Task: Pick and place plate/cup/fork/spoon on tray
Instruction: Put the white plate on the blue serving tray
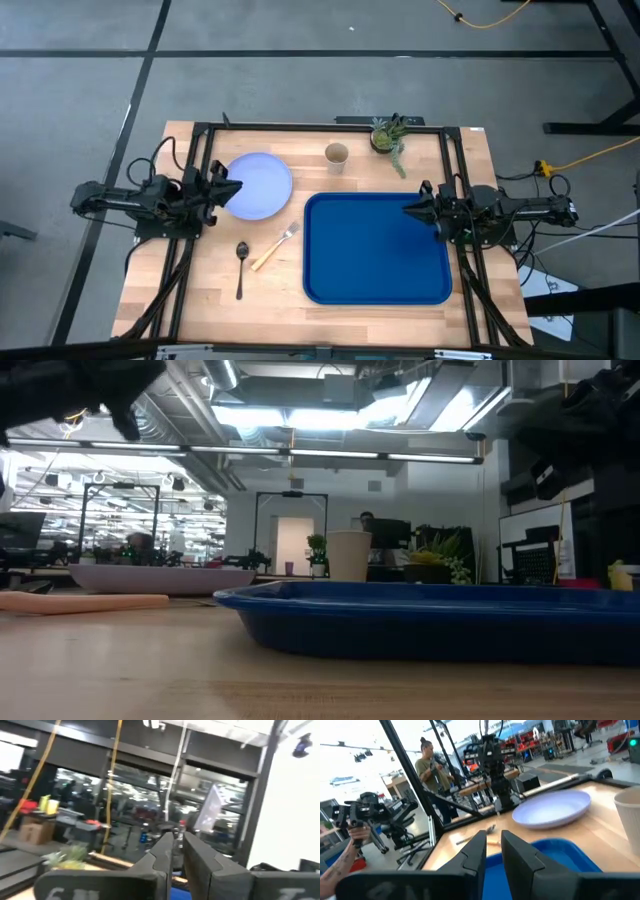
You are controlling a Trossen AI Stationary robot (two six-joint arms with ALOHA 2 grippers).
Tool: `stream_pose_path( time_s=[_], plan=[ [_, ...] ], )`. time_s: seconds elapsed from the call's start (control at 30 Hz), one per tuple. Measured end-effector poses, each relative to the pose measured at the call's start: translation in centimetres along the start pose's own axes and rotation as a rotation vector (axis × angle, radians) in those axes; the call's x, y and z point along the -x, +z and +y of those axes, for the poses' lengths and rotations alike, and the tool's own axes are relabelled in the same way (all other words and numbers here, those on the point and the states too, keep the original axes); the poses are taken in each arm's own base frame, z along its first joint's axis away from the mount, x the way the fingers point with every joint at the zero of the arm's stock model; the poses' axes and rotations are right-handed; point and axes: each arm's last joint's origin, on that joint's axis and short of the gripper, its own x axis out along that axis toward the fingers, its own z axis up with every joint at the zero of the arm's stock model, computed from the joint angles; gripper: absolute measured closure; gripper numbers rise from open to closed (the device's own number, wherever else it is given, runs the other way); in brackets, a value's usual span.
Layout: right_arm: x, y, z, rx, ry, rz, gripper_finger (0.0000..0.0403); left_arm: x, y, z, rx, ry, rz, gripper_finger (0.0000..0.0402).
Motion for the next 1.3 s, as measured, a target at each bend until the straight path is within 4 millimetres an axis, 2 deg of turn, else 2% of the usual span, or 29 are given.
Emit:
stream_pose_path(
  time_s=[0.13,0.27,0.37,0.53,0.7,0.8,1.03,1.2,1.3],
  plan=[
    [0.0,0.4,0.2,0.022,0.019,-0.046,0.0338,-2.3,2.4,-1.4,-0.097,-0.142,-0.007,0.0368],
    [0.0,0.6,0.3,0.023,0.027,-0.064,0.0338,-5.9,3.7,-2.5,-0.367,-0.172,0.030,0.0368],
    [0.0,0.6,0.3,0.017,0.026,-0.061,0.0338,-8.4,3.7,-2.8,-0.509,-0.132,0.074,0.0368],
    [0.0,0.3,0.1,0.018,0.016,-0.034,0.0338,-11.1,2.0,-2.3,-0.549,0.061,0.191,0.0368],
    [0.0,-0.3,-0.1,0.016,-0.007,0.027,0.0338,-11.8,-0.4,-1.5,-0.580,0.204,0.318,0.0368],
    [0.0,-0.6,-0.2,0.017,-0.022,0.064,0.0338,-12.1,-1.5,-1.3,-0.514,0.242,0.358,0.0368],
    [0.0,-0.7,-0.3,0.016,-0.025,0.072,0.0338,-12.4,-3.1,-1.1,-0.434,0.225,0.413,0.0368],
    [0.0,-0.7,-0.3,0.013,-0.026,0.071,0.0338,-12.5,-3.5,-1.7,-0.378,0.016,0.436,0.0361],
    [0.0,-0.7,-0.3,0.015,-0.025,0.071,0.0338,-12.4,-3.5,-2.1,-0.327,0.051,0.425,0.0344]
  ],
)
